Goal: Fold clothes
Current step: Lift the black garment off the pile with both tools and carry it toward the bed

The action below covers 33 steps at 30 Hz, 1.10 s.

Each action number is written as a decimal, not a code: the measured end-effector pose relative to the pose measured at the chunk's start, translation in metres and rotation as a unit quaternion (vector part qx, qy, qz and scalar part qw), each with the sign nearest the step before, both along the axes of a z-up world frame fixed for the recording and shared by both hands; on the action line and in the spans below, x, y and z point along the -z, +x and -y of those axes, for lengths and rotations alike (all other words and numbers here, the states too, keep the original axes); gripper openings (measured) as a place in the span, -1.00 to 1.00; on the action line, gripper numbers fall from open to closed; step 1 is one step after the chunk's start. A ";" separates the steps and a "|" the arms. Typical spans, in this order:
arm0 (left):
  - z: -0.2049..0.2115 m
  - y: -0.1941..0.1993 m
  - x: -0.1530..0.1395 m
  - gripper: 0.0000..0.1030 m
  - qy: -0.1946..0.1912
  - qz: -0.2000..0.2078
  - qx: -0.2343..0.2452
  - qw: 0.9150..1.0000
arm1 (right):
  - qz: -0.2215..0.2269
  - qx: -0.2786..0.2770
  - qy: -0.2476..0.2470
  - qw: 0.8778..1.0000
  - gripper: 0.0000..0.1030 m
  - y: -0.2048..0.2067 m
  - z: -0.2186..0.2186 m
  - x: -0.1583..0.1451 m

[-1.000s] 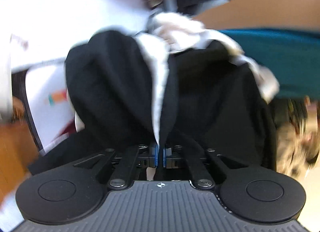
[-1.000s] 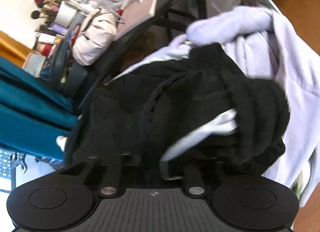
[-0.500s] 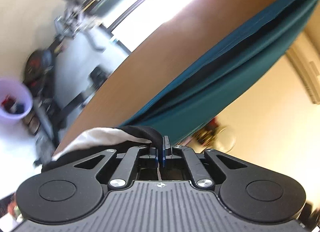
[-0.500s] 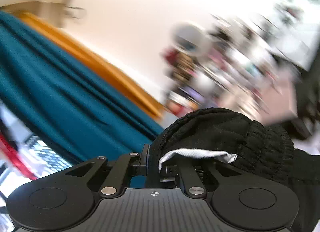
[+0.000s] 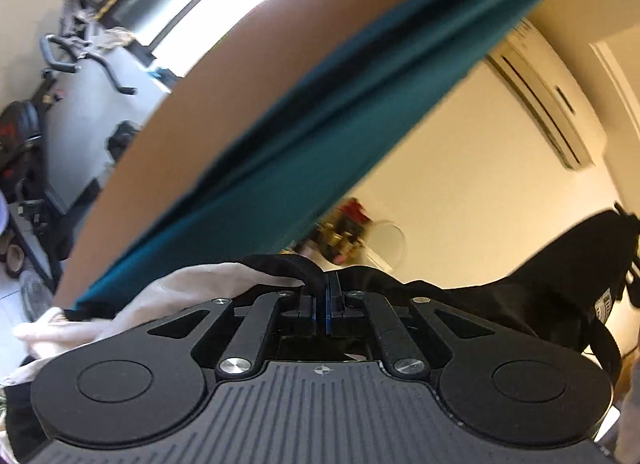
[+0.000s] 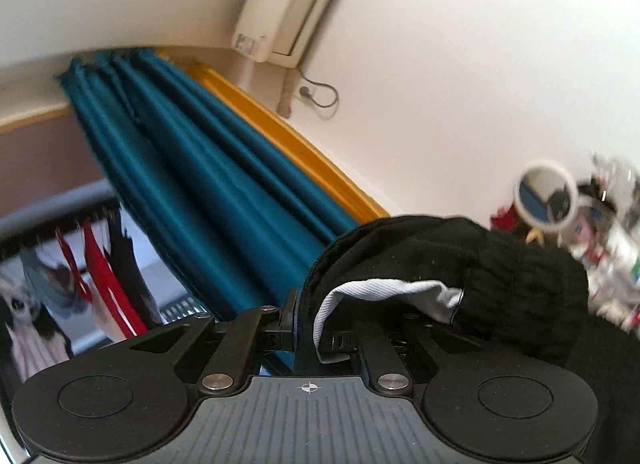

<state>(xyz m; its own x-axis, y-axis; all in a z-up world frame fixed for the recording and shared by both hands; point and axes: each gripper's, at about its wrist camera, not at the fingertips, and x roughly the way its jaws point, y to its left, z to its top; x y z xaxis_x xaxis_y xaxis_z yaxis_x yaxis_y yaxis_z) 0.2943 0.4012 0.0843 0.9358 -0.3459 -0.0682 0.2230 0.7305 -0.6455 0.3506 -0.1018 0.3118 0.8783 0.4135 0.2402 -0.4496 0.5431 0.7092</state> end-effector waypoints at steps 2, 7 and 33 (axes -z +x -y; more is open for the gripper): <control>0.019 -0.007 -0.006 -0.93 0.010 0.029 0.015 0.999 | -0.016 0.018 -0.030 0.999 -0.89 -0.023 0.013 -0.014; 0.066 -0.010 -0.017 -0.93 0.006 0.099 0.072 0.992 | -0.054 0.067 -0.050 0.995 -0.89 -0.094 0.053 -0.026; 0.595 -0.066 0.027 -0.92 -0.123 -0.013 0.420 0.899 | -0.059 0.295 -0.109 0.948 -0.88 -0.485 0.513 -0.011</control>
<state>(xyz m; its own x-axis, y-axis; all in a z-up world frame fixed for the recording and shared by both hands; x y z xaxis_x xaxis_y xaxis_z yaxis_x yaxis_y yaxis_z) 0.2281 -0.1935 0.0572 0.3365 -0.9375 0.0893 0.6116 0.1454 -0.7777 -0.1342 -0.6152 0.3223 0.9875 -0.1288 0.0912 0.0529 0.8143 0.5781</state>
